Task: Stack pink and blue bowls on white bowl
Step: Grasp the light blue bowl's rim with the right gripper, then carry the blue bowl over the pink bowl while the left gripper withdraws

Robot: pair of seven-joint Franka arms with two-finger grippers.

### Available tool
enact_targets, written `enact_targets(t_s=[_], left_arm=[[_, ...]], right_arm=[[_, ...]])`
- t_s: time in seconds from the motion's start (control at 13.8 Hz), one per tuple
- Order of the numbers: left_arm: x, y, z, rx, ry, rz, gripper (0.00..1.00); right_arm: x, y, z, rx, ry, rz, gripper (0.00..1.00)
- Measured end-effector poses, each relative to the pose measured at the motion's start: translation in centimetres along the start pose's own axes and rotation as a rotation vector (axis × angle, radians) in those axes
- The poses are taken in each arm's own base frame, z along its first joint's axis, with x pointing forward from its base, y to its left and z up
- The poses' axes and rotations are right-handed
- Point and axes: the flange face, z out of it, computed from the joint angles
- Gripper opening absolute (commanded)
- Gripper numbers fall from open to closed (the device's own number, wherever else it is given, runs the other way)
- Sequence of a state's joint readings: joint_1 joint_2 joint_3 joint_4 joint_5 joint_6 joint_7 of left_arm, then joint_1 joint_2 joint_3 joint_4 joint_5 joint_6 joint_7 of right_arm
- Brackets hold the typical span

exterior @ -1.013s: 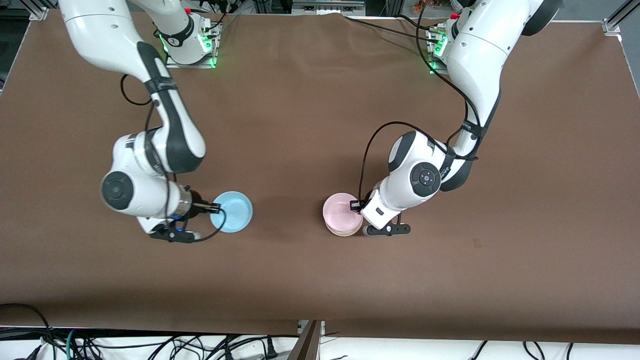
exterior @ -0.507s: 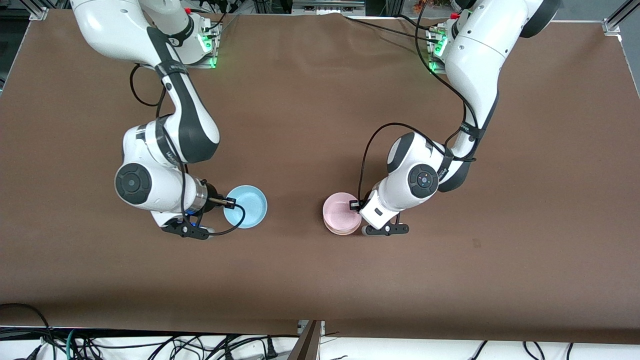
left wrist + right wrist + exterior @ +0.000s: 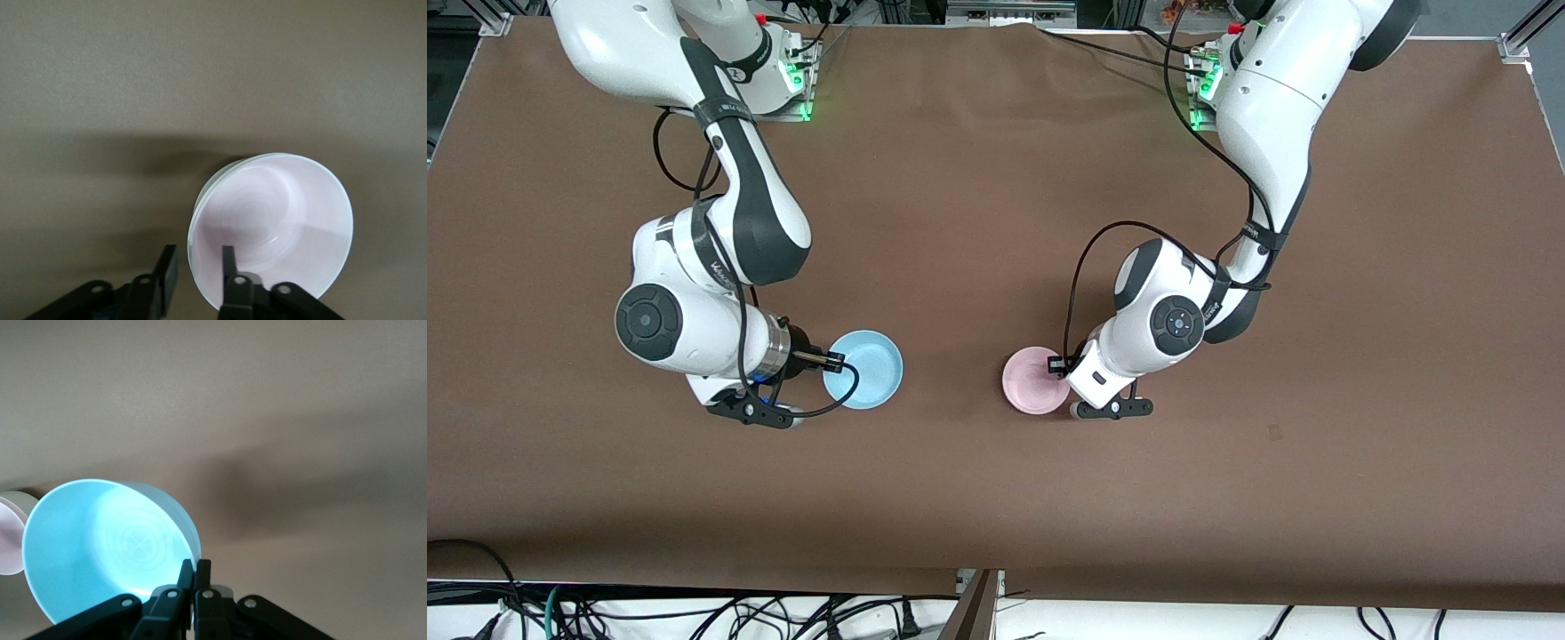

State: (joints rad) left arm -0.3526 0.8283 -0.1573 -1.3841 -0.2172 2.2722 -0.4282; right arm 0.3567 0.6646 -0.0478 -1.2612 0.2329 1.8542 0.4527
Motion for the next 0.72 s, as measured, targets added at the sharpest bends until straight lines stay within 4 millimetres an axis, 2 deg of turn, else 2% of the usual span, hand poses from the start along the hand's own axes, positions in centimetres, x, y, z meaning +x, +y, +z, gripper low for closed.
enact_targets(t_s=[0.22,0.36,0.51,0.72], left_arm=[[1.1,-0.3,-2.4,-0.009,0.022,-0.009,1.0],[1.9,-1.9,-6.2,0.014,-0.002,-0.031,1.0],[2.5,-5.3,-12.4,0.08,-0.05,-0.078,1.0],[2.0,-11.5,-24.0,0.156,-0.07,-0.165,1.0]], right_arm=[[-1.2,-2.3,0.2,0.019,0.001,0.031,0.0],[-2.8,-5.4,1.1,0.032,0.016,0.061,0.0],[-5.1,-9.7,3.1,0.053,0.045,0.115,0.0],[-9.9,-16.8,8.3,0.074,0.1,0.205,0.0]])
